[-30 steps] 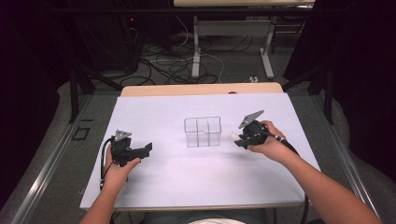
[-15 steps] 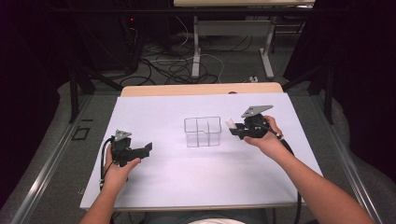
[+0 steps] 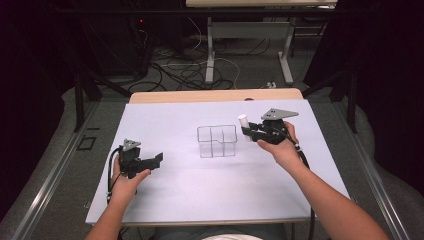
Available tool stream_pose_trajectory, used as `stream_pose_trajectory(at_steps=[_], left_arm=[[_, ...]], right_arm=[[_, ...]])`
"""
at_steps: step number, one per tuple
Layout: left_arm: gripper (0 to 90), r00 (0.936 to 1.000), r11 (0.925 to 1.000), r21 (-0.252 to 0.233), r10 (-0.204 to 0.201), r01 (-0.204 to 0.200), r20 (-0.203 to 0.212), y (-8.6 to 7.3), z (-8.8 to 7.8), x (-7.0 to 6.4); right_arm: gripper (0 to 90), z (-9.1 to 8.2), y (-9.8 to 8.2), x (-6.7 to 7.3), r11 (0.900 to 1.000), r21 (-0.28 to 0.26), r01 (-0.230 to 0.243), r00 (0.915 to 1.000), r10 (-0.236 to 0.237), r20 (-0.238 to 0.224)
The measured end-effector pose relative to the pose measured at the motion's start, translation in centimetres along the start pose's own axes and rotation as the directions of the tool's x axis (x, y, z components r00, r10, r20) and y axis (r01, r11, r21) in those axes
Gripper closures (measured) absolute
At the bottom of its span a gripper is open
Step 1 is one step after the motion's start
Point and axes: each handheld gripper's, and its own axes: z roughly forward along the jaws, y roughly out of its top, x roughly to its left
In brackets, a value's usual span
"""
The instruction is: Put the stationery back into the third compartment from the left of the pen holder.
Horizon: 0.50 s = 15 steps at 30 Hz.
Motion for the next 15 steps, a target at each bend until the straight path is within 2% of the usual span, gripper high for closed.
stream_pose_trajectory(at_steps=[4,6,9,11,13,15], left_arm=[[4.0,1.0,1.0,0.004,0.002,-0.002,-0.001,0.0,0.0,0.0],[4.0,1.0,1.0,0.003,0.002,-0.002,-0.002,0.0,-0.1,0.0],[4.0,1.0,1.0,0.003,0.001,-0.001,-0.001,0.0,0.0,0.1],[4.0,1.0,1.0,0.003,0.002,-0.002,-0.001,0.0,0.0,0.1],[4.0,1.0,1.0,0.003,0.001,-0.001,-0.001,0.0,0.0,0.1],[4.0,1.0,1.0,0.003,0.002,-0.002,-0.001,0.0,-0.1,0.1]], right_arm=[[69.1,0.4,0.0,0.3,0.999,-0.046,-0.025,0.9997,0.025,-0.002],[69.0,0.6,-0.1,0.6,0.996,-0.068,-0.053,0.9986,0.052,-0.006],[69.1,1.0,-0.2,0.8,0.994,-0.103,-0.045,0.999,0.045,-0.007],[69.1,1.1,-0.1,1.1,0.994,-0.103,-0.046,0.9989,0.045,-0.007],[69.1,1.5,-0.1,1.4,0.99,-0.133,-0.035,0.9994,0.034,-0.012],[69.0,1.7,0.0,1.7,0.991,-0.13,-0.025,0.9996,0.024,-0.013]])
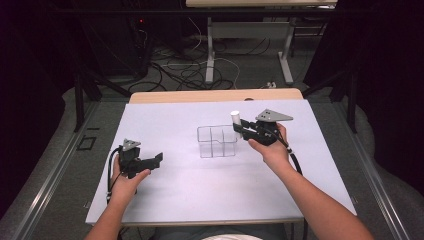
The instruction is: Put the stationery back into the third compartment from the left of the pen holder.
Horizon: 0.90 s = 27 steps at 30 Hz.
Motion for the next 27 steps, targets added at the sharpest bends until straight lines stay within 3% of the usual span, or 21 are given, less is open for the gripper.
stream_pose_trajectory(at_steps=[8,9,10,15,27], left_arm=[[4.0,1.0,1.0,-0.002,0.0,0.0,0.001,0.0,0.0,0.0],[4.0,1.0,1.0,-0.002,0.0,0.0,0.001,0.0,0.0,0.0],[4.0,1.0,1.0,-0.002,0.0,0.0,0.002,0.0,0.0,0.0],[4.0,1.0,1.0,-0.002,-0.001,0.001,0.003,0.0,0.0,0.0],[4.0,1.0,1.0,-0.005,-0.005,0.005,0.001,-0.1,-0.1,0.1]], right_arm=[[69.1,1.4,-0.5,0.8,0.999,-0.033,0.03,0.9995,-0.03,0.003],[69.1,1.4,-0.5,0.8,0.999,-0.012,0.035,0.9994,-0.035,0.005],[69.1,1.7,-0.6,0.9,0.999,-0.029,0.037,0.9993,-0.037,0.008],[69.0,2.5,-1.0,1.0,0.999,0.003,0.041,0.999,-0.041,0.02],[69.0,3.8,-1.9,1.2,0.999,0.02,0.042,0.9988,-0.042,0.027]])
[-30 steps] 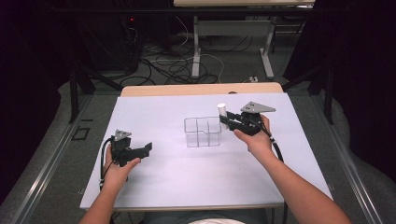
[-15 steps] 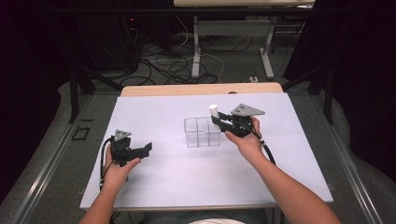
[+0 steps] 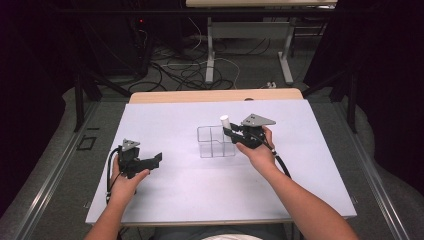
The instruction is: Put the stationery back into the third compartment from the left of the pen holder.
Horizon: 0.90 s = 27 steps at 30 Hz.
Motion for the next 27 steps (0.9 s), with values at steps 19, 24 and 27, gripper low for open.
stream_pose_trajectory(at_steps=[19,24,27], left_arm=[[4.0,1.0,1.0,0.008,0.003,-0.003,-0.002,0.0,-0.09,0.07],[4.0,1.0,1.0,0.005,0.0,0.0,-0.003,0.0,-0.1,0.09],[4.1,1.0,1.0,0.001,0.001,-0.001,-0.002,0.01,-0.1,0.09]], right_arm=[[69.0,0.61,-0.66,0.22,0.999,0.051,-0.002,1.0,0.002,-0.005],[69.0,0.64,-0.83,0.15,0.998,0.067,0.0,1.0,0.001,-0.003],[69.0,0.71,-0.92,0.14,0.998,0.069,-0.008,0.9999,0.009,-0.009]])
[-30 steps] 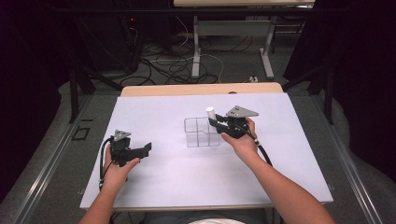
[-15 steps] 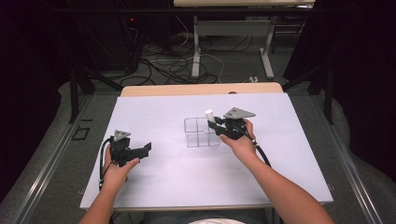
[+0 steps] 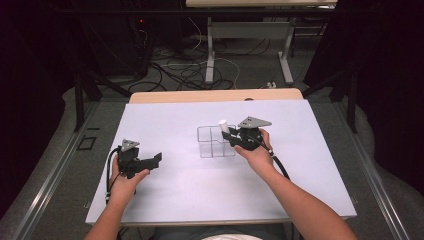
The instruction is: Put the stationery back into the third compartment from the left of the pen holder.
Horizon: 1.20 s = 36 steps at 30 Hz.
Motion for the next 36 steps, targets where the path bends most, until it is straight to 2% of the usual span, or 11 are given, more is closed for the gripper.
stream_pose_trajectory(at_steps=[12,13,17,19,22,23,25,28,34,36], left_arm=[[4.0,1.0,1.0,-0.007,-0.006,0.006,-0.002,0.0,0.1,0.1],[4.0,1.0,1.0,0.007,0.0,0.0,-0.002,0.1,0.0,0.1],[4.0,1.0,1.0,-0.003,-0.007,0.007,-0.006,0.0,0.2,0.1],[4.1,1.0,0.9999,0.007,-0.01,0.01,-0.002,-0.1,0.2,0.2],[4.0,1.0,0.9999,0.009,-0.005,0.005,-0.004,-0.2,0.2,0.2],[4.0,1.0,0.9999,0.013,0.002,-0.002,-0.004,-0.2,0.2,0.2],[4.0,1.0,1.0,0.009,-0.001,0.001,-0.005,-0.1,0.2,0.0],[4.0,1.0,1.0,0.005,-0.002,0.003,-0.008,-0.1,0.1,0.0],[4.0,1.0,1.0,0.006,0.0,0.0,-0.009,-0.1,0.1,-0.1],[4.0,1.0,1.0,-0.003,0.001,-0.001,-0.009,-0.1,0.1,-0.1]], right_arm=[[69.0,0.0,-0.3,-0.1,1.0,0.023,-0.001,1.0,0.001,0.002],[68.9,-0.1,-0.4,-0.1,1.0,0.029,-0.003,1.0,0.003,0.002],[68.8,0.0,-0.5,-0.2,1.0,0.023,0.001,1.0,-0.001,0.002],[68.1,-0.1,-0.5,-0.1,1.0,0.026,-0.001,1.0,0.001,0.001],[59.0,-0.5,-0.4,0.0,1.0,0.0,-0.01,0.9998,0.01,-0.014],[56.8,-0.6,-0.3,0.0,1.0,-0.001,0.006,0.9999,-0.006,-0.01],[52.0,-0.9,-0.1,0.2,1.0,-0.025,-0.007,0.9999,0.006,-0.014],[48.2,-1.3,0.2,0.1,0.999,-0.04,0.005,0.9999,-0.006,-0.011],[45.3,-2.1,0.4,-0.2,1.0,-0.021,0.016,0.9998,-0.017,-0.015],[45.3,-2.3,0.4,-0.2,1.0,-0.018,0.011,0.9992,-0.012,-0.04]])
